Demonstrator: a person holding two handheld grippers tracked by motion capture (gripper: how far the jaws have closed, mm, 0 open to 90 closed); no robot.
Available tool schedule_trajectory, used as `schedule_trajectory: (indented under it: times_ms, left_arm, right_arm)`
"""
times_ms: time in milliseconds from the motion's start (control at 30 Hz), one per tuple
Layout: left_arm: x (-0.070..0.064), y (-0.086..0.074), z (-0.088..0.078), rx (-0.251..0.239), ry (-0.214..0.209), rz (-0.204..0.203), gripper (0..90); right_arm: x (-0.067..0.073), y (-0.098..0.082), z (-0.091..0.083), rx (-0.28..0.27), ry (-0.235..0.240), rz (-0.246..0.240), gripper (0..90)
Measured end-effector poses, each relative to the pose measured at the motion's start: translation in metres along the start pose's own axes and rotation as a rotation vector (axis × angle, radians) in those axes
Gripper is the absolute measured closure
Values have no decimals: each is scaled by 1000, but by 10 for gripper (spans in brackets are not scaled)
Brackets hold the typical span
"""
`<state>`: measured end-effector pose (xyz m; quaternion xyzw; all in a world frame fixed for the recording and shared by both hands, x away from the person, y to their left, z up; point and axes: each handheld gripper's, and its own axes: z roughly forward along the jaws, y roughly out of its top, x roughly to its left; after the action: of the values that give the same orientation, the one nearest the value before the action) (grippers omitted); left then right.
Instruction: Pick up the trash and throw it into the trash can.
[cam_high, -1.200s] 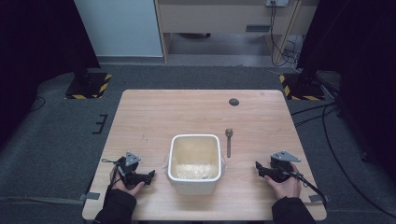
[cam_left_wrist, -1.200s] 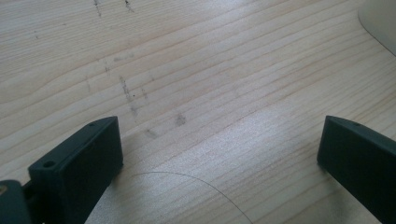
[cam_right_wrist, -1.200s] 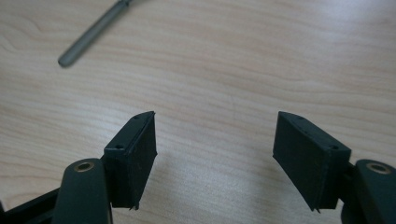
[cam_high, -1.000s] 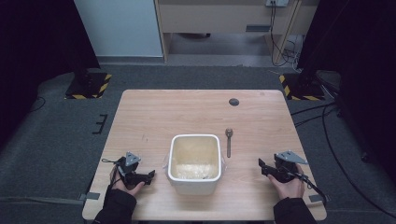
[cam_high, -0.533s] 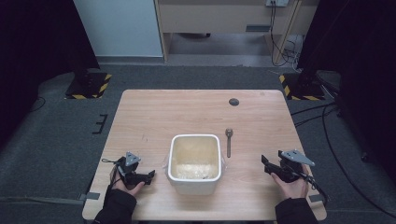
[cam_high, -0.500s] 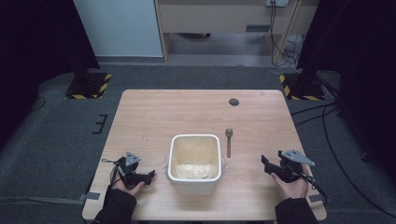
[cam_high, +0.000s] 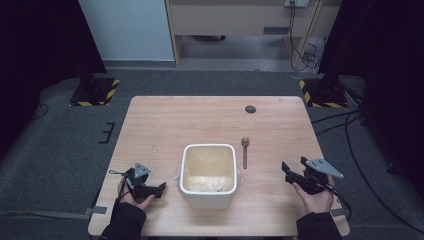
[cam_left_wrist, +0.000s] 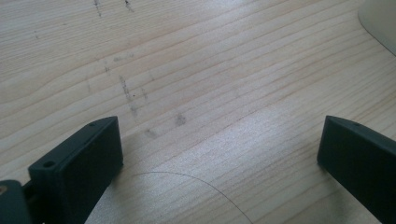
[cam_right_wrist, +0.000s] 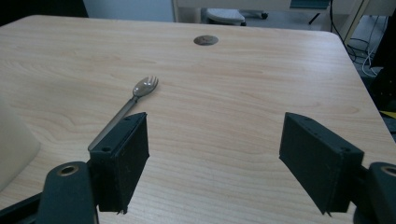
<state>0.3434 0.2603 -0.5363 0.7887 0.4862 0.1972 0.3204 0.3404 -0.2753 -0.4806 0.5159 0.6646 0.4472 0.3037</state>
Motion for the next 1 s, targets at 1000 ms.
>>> schedule_trajectory:
  times_ms: [1000]
  left_arm:
    - [0, 0, 0, 0, 0, 0, 0]
  right_arm:
    - [15, 40, -2, -88, 36, -9, 214]
